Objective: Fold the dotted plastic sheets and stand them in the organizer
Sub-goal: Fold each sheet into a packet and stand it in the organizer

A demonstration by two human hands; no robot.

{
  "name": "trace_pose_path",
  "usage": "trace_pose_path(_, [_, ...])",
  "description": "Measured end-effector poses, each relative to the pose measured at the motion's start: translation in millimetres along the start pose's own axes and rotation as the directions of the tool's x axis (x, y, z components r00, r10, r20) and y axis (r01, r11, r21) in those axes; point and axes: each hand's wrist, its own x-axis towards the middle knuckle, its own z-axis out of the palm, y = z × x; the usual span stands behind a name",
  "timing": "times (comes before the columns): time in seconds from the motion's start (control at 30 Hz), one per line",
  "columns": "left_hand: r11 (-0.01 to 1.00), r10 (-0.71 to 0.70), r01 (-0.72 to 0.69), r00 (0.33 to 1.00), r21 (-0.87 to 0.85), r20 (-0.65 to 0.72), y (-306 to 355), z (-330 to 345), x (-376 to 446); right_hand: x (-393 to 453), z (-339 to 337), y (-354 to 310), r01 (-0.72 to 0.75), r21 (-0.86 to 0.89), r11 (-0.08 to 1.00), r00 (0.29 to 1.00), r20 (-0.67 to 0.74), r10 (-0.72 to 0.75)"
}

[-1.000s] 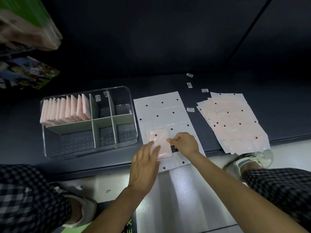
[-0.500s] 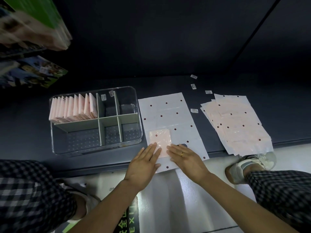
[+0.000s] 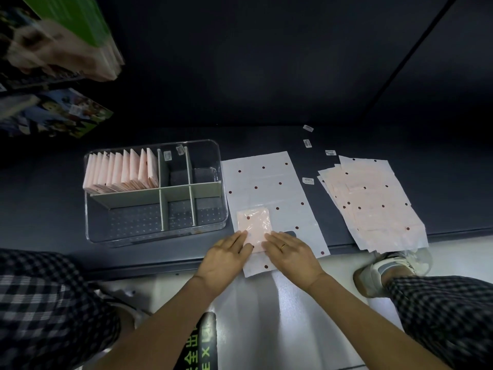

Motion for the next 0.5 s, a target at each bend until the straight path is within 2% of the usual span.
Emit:
trace_pose_path(0.13, [0.997,-0.068,0.071,0.994,-0.03,0.081,2.7,-7.9,2.8,4.8,-7.4,0.2,0.034,-0.07,0.997,0.996,0.085,-0.028])
trace_pose_path(0.23, [0.997,-0.046,0.057,0.982,-0.054,0.182,-1.9,-11.8,6.4,14.2,-16.2,-4.5,-0.001,-0.124,0.992,0.99,0.143,0.019])
trace_pose_path(0.33, [0.979,-0.101,0.138,0.969,-0.152,0.227,0.0,-28.8,8.7,29.0,-32.7,-8.4,-0.048,-0.174,0.984,0.973,0.216,0.085])
trace_pose_path(0.5, [0.922,-0.184,0.208,0.977,-0.328,0.103,-6.4,-62.7,1.3,52.5,-75.1,-6.0,-0.143,-0.066,0.988,0.954,0.258,0.155])
